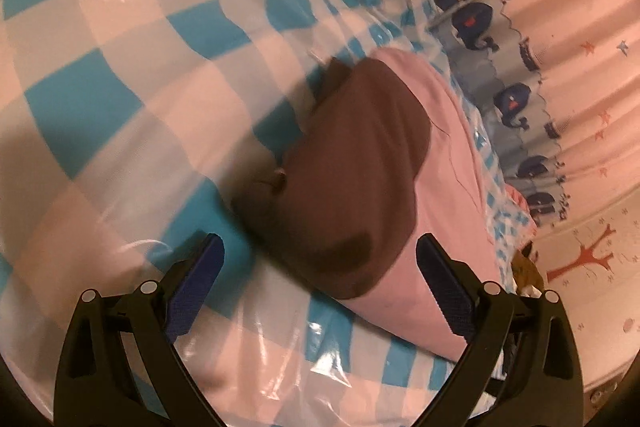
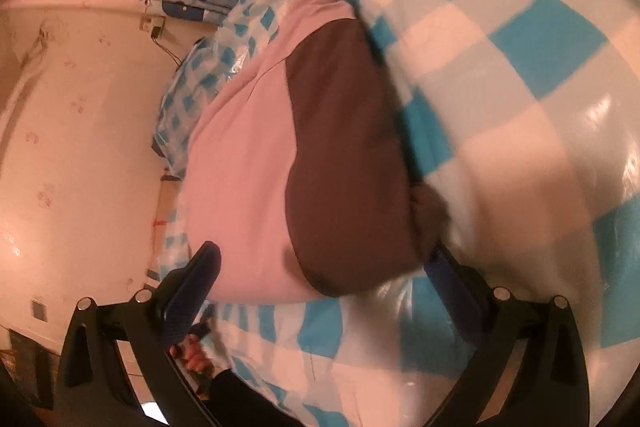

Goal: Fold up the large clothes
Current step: 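Grasp the brown-panelled jacket edge with both grippers and lift it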

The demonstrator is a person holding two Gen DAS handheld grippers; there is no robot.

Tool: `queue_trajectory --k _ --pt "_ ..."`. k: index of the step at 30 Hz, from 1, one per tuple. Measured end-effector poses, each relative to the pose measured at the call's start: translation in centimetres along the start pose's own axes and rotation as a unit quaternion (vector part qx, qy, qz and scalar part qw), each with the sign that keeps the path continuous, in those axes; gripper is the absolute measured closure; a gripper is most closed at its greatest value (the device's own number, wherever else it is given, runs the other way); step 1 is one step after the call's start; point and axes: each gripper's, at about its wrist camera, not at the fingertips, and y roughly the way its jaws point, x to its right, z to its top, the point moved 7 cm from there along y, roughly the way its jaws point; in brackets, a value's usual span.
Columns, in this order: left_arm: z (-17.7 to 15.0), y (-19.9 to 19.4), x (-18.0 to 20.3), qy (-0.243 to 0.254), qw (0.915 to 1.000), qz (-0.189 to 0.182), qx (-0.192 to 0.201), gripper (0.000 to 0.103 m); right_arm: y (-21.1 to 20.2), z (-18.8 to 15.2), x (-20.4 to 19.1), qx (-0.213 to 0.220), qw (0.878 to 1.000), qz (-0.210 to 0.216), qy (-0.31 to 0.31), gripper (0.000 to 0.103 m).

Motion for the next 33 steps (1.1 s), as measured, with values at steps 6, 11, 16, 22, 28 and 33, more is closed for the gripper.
queue_trajectory --k 6,11,16,22,28,33 --pt "-0.6 2.3 1.3 0.001 0.999 -0.022 -0.038 0.01 1.1 0.1 1.5 0.001 1.0 -0.024 0.007 0.007" --pt "0.0 3.8 2.2 -0.004 0.9989 -0.026 -0.039 0.01 0.5 0.1 0.2 0.037 0.999 -0.007 -0.031 0.014" --pt "0.3 4.7 1.8 0.004 0.9991 -0.009 -0.043 0.011 -0.5 1.4 -1.0 0.064 0.996 0.026 -0.053 0.064" --pt "0.1 5.4 2.9 0.034 0.9983 -0.007 -0.046 0.049 -0.5 1.6 -0.9 0.06 0.994 0.078 -0.046 0.072" --pt "-1.2 2.1 6.0 0.089 0.9932 -0.036 -0.065 0.069 -2.8 0.8 -4.0 0.065 0.988 0.118 -0.073 0.073" --pt "-4.3 -3.1 7.7 0.137 0.9855 -0.06 -0.081 0.068 -7.1 -3.0 -4.1 0.061 0.986 0.119 -0.096 0.073"
